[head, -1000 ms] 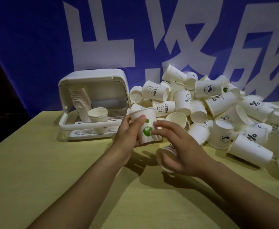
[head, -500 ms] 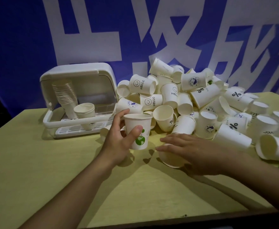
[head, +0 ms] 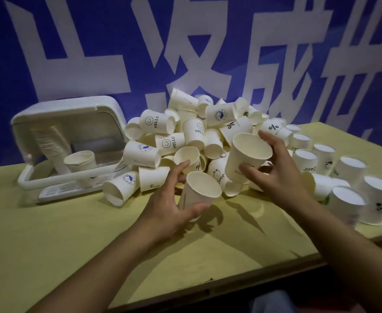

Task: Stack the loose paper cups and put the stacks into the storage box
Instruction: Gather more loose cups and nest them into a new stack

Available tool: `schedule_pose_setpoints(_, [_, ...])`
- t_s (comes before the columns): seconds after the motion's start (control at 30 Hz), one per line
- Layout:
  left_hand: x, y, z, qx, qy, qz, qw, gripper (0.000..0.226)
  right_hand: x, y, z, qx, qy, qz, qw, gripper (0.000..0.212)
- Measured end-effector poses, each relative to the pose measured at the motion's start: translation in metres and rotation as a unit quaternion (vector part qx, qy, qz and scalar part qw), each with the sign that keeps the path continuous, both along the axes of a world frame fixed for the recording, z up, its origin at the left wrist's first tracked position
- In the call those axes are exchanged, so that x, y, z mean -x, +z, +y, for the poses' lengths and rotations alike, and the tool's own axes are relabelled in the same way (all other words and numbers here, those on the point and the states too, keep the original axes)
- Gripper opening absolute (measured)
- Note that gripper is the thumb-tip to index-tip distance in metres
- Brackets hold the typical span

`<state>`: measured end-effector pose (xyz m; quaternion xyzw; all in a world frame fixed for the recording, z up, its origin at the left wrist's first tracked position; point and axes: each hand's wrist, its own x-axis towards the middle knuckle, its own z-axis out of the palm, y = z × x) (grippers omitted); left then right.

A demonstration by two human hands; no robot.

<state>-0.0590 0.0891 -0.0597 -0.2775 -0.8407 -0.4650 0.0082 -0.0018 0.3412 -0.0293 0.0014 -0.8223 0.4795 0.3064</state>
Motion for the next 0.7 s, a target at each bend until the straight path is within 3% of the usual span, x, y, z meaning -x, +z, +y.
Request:
schedule_pose_setpoints(0.27, [-0.005,0.005,0.05,-0.016,-0.067,0.01,0.998,0.107,-0.01,0.004,-0.012,0.107,0.065,-0.038,0.991,0.078])
schedule_pose_setpoints(0.4, [0.001,-0.002,0.055,-0.056,-0.066,0.001,0.996,0.107,-0.009,-0.007,-0.022,0.016,0.081,-0.085,0.993,0.075])
schedule_pose_setpoints(0.5, [0.005,-0.008,0.053,-0.075,-0.069,0.01,0.995,0.094,-0.008,-0.017,-0.024,-0.067,0.056,-0.099,0.991,0.08])
schedule_pose_setpoints(0.6, [0.009,-0.017,0.048,-0.072,-0.075,-0.01,0.994,0.073,-0.001,-0.028,-0.018,-0.037,0.073,-0.129,0.988,0.067])
schedule_pose_setpoints(0.7, [0.016,-0.016,0.048,-0.097,-0.062,-0.028,0.993,0.062,0.011,-0.037,-0.002,-0.098,-0.068,-0.046,0.992,0.054])
